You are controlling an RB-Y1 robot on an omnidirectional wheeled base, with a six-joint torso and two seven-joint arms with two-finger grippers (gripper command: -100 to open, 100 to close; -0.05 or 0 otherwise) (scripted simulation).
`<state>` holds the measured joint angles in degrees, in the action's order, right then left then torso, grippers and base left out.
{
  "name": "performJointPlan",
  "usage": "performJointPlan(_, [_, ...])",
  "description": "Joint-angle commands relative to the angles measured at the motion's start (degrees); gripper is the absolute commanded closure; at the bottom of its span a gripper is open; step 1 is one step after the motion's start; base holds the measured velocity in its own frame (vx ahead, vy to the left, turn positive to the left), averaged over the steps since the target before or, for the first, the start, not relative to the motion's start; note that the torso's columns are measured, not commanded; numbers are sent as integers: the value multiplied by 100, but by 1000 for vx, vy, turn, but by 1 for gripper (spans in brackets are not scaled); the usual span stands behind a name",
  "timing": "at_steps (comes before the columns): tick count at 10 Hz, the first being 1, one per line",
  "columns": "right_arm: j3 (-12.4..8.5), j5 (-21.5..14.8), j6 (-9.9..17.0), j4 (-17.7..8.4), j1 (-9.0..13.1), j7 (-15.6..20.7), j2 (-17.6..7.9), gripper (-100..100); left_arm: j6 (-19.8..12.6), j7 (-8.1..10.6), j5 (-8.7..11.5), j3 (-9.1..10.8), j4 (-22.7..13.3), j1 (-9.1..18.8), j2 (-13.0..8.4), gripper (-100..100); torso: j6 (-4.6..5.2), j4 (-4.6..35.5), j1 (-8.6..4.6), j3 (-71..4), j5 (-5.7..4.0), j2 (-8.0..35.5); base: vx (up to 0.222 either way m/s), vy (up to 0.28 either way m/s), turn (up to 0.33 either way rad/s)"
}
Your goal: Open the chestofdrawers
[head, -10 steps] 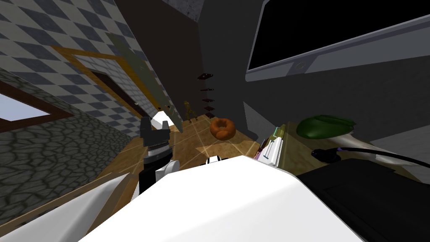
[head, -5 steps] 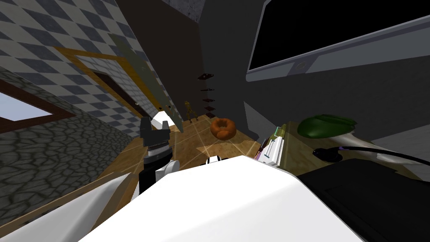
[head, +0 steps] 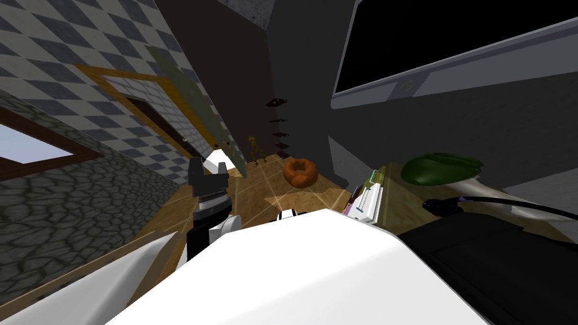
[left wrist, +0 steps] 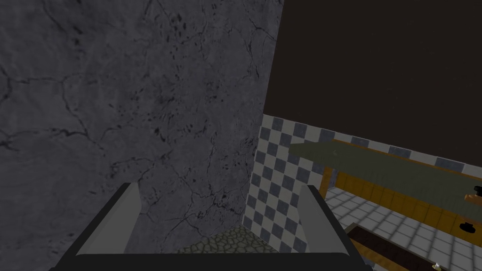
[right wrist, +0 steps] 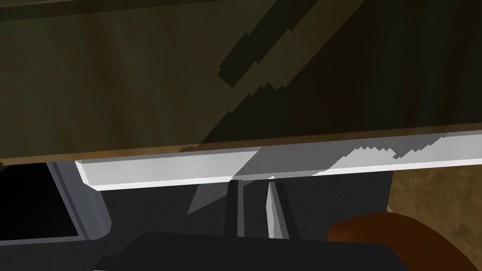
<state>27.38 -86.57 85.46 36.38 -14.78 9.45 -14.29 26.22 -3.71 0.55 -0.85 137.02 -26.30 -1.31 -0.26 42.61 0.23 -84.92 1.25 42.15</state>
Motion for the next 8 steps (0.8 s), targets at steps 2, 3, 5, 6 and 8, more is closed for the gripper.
performJointPlan(2, [-61,-15,73,-470,291,-211,-55,-100,0,0,0,0,0,0,0,0,-2,-3,-25,6,-17,-9,-4,3,5])
performJointPlan(3, [-61,-15,73,-470,291,-211,-55,-100,0,0,0,0,0,0,0,0,-1,-6,-43,9,-32,-14,1,-3,-11])
performJointPlan(5, [-69,-23,58,-426,280,-184,-137,-100,0,0,0,-1,0,0,1,0,-14,-22,-155,36,-135,-41,1,24,2])
performJointPlan(6, [-74,-28,49,-401,273,-168,-184,-100,0,0,0,0,0,0,0,0,-12,-25,-185,35,-147,-46,7,26,11])
performJointPlan(8, [-82,-35,33,-358,262,-141,-264,-100,0,0,0,0,0,0,0,0,-11,-21,-178,35,-130,-42,-2,22,-5])
